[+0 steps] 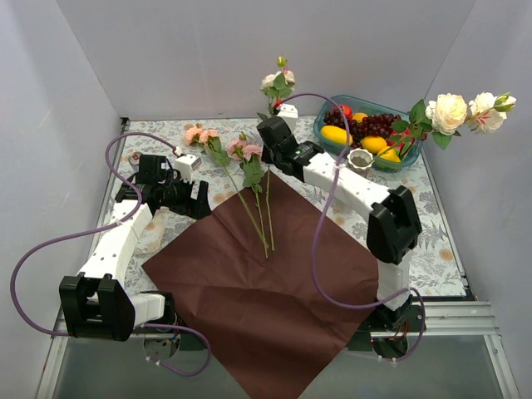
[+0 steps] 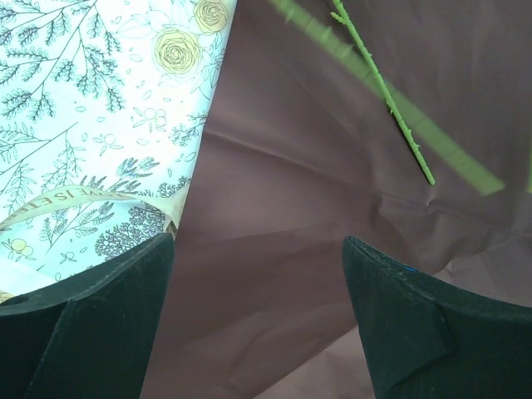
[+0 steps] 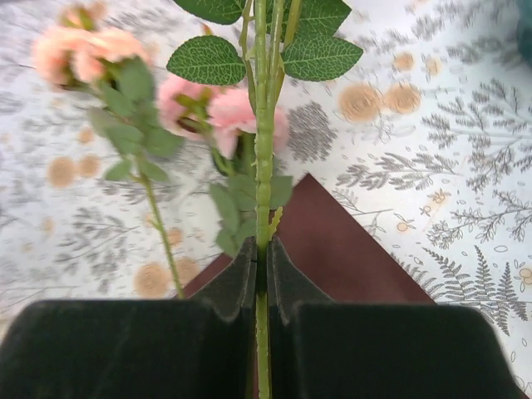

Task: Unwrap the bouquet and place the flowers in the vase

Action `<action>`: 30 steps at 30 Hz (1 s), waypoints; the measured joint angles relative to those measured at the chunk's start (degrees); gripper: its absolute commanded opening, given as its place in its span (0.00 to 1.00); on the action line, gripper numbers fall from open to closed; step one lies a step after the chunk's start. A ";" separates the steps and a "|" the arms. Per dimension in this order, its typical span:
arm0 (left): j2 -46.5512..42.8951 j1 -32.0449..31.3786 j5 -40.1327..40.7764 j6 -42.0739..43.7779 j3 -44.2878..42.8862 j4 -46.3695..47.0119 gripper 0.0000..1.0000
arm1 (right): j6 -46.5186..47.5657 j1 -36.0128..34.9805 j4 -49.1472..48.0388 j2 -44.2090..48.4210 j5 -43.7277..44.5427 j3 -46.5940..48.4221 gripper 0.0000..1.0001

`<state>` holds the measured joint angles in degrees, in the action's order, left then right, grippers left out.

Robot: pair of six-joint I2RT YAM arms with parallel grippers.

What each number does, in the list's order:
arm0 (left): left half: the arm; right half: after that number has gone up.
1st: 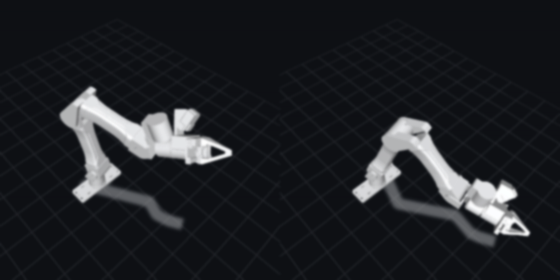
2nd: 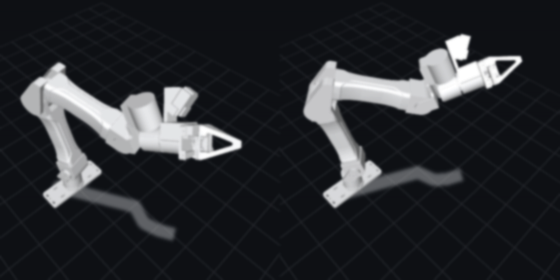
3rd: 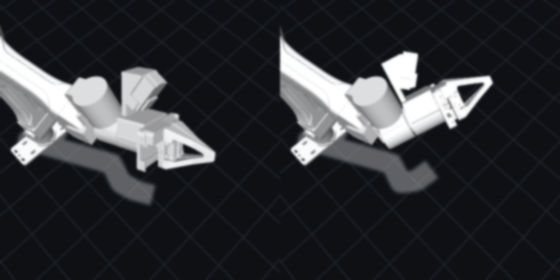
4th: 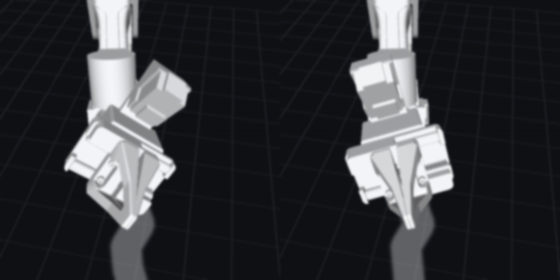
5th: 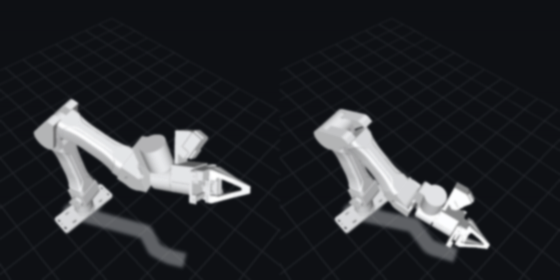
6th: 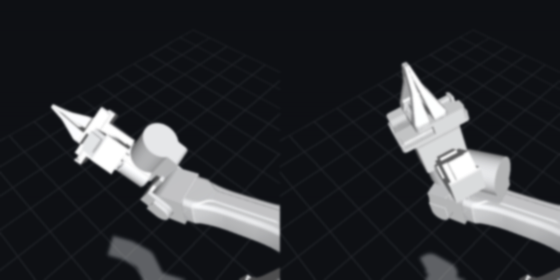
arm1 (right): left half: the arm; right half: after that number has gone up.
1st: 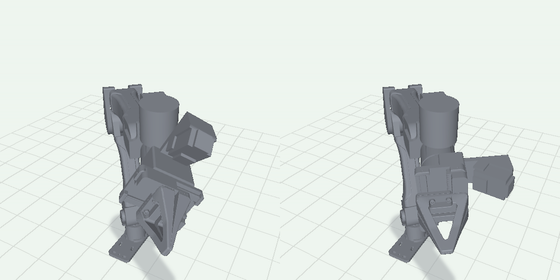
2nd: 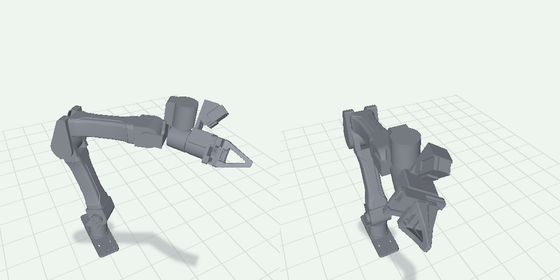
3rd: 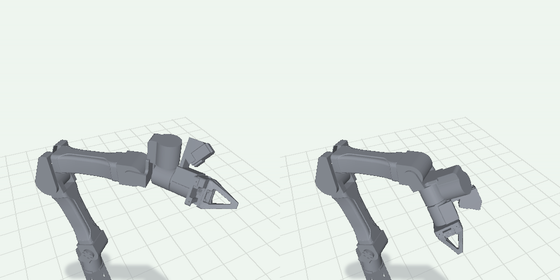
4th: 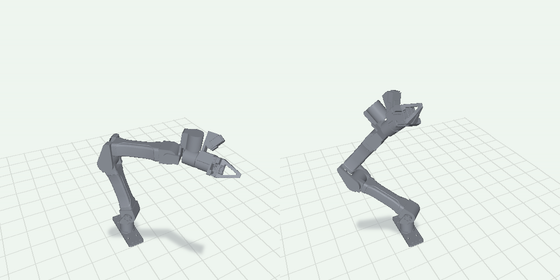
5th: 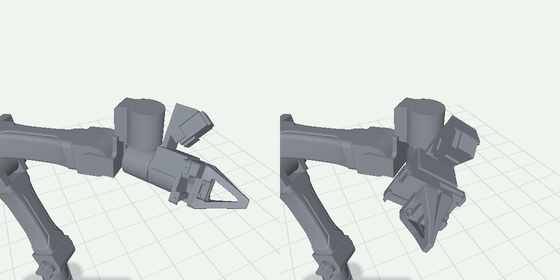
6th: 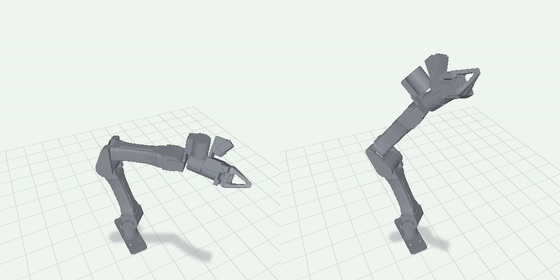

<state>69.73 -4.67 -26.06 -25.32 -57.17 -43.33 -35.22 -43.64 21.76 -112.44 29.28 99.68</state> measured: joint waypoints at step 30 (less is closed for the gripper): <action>0.33 0.00 -3.32 -1.09 -1.66 -0.63 0.81 | 64.02 -6.36 -55.91 46.01 0.20 -22.95 0.01</action>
<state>70.06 -4.67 -29.39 -26.41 -58.83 -43.97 28.80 -50.00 -34.15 -66.43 29.47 76.73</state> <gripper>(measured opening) 0.810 0.074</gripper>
